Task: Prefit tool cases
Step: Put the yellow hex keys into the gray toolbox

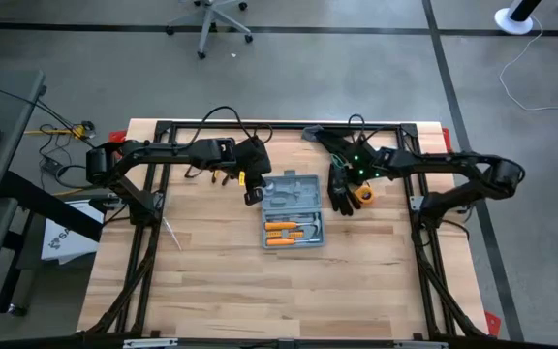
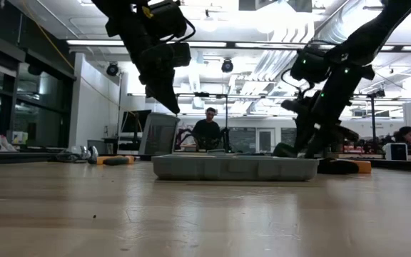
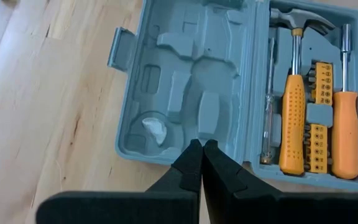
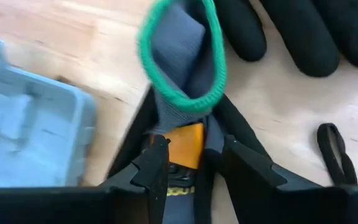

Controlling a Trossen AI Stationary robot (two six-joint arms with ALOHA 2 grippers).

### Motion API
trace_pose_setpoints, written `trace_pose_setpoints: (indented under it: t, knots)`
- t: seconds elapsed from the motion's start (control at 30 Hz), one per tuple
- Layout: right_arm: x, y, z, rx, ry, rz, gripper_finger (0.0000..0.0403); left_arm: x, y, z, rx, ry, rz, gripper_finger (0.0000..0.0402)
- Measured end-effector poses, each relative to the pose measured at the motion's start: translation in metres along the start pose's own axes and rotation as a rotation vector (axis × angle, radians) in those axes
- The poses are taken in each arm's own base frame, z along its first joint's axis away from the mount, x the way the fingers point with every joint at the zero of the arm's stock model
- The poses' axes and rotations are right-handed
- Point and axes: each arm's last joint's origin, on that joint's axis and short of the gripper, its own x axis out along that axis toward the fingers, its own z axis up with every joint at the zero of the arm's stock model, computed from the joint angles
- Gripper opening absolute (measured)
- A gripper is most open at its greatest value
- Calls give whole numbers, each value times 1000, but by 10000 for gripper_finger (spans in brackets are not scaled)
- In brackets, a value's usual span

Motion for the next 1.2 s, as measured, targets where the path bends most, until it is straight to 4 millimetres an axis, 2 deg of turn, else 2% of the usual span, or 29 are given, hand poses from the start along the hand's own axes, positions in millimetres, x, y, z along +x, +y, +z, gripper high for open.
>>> trace_pose_setpoints:
  t: [0.17, 0.27, 0.43, 0.77, 1.2]
  knots:
    - [-16, 4, 3, 15, -48, 58, 137, 0, 0, 0, 1, -3, 0, 0]
    - [-17, 6, 1, 6, -13, 100, 137, 0, 0, 1, 2, -11, 0, 0]
    - [-4, 5, -3, -21, 61, 89, 137, 0, 0, 5, 5, -53, 2, 0]
    - [21, -2, 0, -11, 87, 48, 137, 0, 0, 6, -12, -61, 1, 0]
    - [27, 2, -1, -38, 94, 81, 137, 0, 1, 6, 13, -61, 31, 0]
